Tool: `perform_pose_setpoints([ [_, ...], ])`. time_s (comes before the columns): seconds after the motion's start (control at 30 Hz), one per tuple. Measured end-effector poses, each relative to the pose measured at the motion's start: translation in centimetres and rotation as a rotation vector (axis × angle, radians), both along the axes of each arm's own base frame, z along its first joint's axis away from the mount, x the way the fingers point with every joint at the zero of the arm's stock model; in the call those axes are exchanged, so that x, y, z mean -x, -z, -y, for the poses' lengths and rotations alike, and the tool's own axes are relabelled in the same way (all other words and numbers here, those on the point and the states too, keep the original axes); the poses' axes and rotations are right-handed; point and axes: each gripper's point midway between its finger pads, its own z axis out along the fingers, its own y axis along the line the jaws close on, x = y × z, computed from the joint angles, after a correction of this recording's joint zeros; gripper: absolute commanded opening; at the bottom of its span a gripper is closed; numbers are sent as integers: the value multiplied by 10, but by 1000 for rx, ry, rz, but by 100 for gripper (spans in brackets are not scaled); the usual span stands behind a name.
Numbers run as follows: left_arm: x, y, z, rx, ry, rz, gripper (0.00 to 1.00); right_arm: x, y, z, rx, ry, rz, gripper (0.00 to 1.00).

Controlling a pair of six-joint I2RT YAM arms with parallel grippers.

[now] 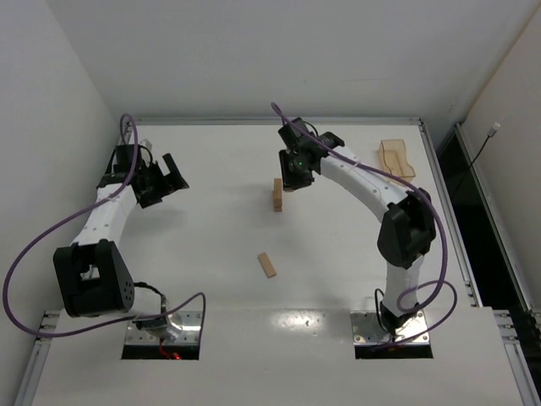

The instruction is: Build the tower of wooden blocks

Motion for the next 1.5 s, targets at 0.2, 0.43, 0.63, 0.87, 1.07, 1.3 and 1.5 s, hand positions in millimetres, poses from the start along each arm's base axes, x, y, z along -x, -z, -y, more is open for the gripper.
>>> perform_pose_setpoints([
  [0.2,1,-5,-1,-6,-3,17,100,0,7,-9,-6,6,-10,0],
  [0.43,2,-15,-1,-16,-7,50,100,-2,38,-12,8,37,-79,0],
  [0.63,3,-14,-2,-19,-10,47,100,-3,46,-21,-9,48,-104,0],
  [0.87,4,-11,-2,-18,-10,40,100,-8,38,-34,-44,37,-78,0],
  [1.07,5,-10,-2,-18,-10,39,100,-8,42,-37,-52,32,-88,0],
  [1.3,5,-10,-2,-18,-10,40,100,-12,48,-40,-50,32,-93,0],
  [1.5,5,-10,-2,-18,-10,40,100,-16,50,-42,-50,34,-85,0],
])
